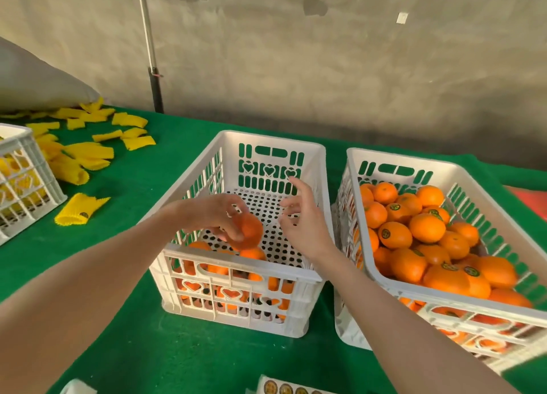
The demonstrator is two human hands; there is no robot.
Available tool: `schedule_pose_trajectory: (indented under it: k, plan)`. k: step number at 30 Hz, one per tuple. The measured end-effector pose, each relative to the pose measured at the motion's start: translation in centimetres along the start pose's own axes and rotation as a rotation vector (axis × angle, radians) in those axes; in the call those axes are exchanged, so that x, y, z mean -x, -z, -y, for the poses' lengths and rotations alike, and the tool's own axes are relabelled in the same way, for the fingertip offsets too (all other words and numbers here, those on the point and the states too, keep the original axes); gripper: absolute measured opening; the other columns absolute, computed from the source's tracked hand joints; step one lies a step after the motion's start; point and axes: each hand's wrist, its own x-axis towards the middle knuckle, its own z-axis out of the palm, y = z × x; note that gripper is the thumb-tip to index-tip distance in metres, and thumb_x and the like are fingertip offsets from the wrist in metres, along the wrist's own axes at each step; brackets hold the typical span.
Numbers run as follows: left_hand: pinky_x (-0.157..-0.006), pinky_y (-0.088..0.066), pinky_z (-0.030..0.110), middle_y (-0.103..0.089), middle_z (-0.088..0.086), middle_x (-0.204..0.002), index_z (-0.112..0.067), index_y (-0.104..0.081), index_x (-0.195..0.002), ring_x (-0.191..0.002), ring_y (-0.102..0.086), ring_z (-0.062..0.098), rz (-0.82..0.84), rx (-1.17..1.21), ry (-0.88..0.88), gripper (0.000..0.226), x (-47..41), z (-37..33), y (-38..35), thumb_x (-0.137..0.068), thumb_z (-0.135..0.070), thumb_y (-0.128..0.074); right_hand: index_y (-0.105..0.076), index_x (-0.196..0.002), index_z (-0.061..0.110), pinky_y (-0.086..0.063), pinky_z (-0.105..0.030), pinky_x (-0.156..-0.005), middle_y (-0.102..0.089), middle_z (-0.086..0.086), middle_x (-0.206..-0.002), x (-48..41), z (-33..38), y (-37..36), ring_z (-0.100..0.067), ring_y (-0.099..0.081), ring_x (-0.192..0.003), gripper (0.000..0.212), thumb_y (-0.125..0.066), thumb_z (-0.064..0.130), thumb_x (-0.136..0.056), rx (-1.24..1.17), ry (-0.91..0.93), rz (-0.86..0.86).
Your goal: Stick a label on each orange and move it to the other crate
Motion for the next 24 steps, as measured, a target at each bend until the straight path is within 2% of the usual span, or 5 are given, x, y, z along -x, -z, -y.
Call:
schedule_pose_trajectory:
  k: [7, 14, 17, 20, 24]
  plan:
    - [-0.069, -0.056, 0.030, -0.047, 0.003, -0.129, -0.025, -0.057, -0.105, -0.104, -0.060, 0.029, -0.134, 0.532, -0.348, 0.065, 3.8, -4.4, -3.8, -0.066, 0.027, -0.063, -0.004, -0.138, 0.059, -0.043, -0.022, -0.094, -0.045, 0.011, -0.134, 4.5, 1.3, 3.9, 0.003, -0.047, -0.119, 0.105, -0.077, 0.019, -0.073, -0.255, 0.122, -0.013]
    - [-0.072, -0.055, 0.041, -0.049, 0.009, -0.128, -0.018, -0.053, -0.109, -0.110, -0.059, 0.035, -0.008, 0.640, -0.538, 0.069, 5.1, -8.1, -10.7, -0.052, 0.017, -0.071, -0.001, -0.144, 0.049, -0.040, -0.011, -0.096, -0.043, 0.015, -0.138, 9.5, 1.3, 8.3, -0.002, -0.040, -0.130, 0.109, -0.076, 0.011, -0.075, -0.243, 0.212, -0.088]
    - [-0.080, -0.054, 0.045, -0.048, 0.009, -0.133, -0.016, -0.051, -0.116, -0.114, -0.057, 0.035, 0.014, 0.650, -0.519, 0.069, 5.0, -9.3, -13.6, -0.058, 0.014, -0.071, -0.005, -0.144, 0.048, -0.041, -0.010, -0.091, -0.045, 0.021, -0.133, 11.7, 0.4, 10.4, -0.002, -0.042, -0.127, 0.106, -0.076, 0.013, -0.073, -0.230, 0.209, -0.143]
    - [-0.079, -0.054, 0.035, -0.052, 0.010, -0.132, -0.016, -0.049, -0.126, -0.110, -0.061, 0.031, 0.149, 0.841, -0.430, 0.067, 5.0, -10.2, -17.2, -0.067, -0.002, -0.077, -0.007, -0.143, 0.049, -0.045, -0.014, -0.087, -0.049, 0.024, -0.124, 13.7, -0.4, 12.0, -0.002, -0.045, -0.121, 0.105, -0.078, 0.023, -0.070, -0.250, 0.140, -0.200]
    - [-0.077, -0.055, 0.039, -0.059, 0.016, -0.125, -0.015, -0.056, -0.121, -0.105, -0.065, 0.032, 0.062, 1.005, -0.276, 0.056, 4.4, -11.5, -21.9, -0.072, -0.029, -0.078, -0.016, -0.139, 0.052, -0.047, -0.020, -0.090, -0.053, 0.024, -0.121, 16.0, -1.5, 14.4, -0.003, -0.050, -0.116, 0.094, -0.077, 0.026, -0.072, -0.243, 0.068, -0.180]
